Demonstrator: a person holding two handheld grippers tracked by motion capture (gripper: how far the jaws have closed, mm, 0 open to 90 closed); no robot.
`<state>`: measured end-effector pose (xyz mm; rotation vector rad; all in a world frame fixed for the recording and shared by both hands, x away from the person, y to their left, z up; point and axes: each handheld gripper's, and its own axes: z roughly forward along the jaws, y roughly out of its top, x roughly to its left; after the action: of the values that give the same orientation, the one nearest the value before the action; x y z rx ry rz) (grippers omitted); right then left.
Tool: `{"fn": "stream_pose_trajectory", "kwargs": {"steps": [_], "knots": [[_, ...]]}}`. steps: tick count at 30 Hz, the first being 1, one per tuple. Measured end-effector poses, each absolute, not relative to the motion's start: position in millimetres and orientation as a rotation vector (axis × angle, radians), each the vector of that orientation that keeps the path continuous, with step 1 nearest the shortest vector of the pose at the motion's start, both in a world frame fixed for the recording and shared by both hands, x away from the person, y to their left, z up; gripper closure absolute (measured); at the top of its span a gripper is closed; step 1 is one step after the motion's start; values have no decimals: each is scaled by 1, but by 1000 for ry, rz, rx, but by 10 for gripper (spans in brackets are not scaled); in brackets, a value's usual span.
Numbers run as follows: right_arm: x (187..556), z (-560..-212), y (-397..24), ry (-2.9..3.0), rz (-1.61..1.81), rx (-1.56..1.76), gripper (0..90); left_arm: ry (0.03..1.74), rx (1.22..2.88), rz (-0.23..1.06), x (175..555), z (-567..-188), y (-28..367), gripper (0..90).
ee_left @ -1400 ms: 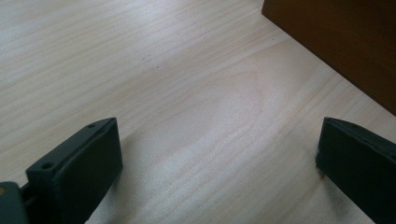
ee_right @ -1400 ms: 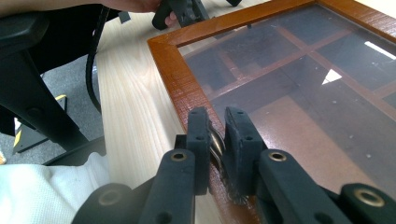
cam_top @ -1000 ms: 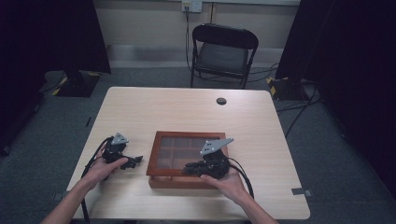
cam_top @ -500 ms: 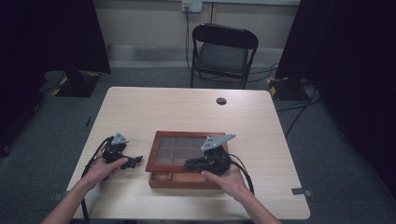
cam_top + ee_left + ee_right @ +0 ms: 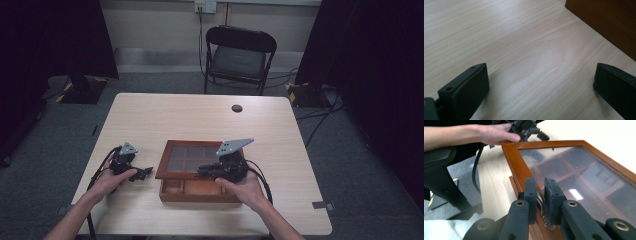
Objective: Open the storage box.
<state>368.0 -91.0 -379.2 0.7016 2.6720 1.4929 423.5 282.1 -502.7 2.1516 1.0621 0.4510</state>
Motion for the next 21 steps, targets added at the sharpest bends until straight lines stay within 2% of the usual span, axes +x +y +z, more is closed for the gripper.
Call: {"fn": "stream_pose_trajectory", "kwargs": {"steps": [21], "knots": [[378,-361,-92,2641,1510,682,819,1062,2152,452,424,-503,282,0]]}}
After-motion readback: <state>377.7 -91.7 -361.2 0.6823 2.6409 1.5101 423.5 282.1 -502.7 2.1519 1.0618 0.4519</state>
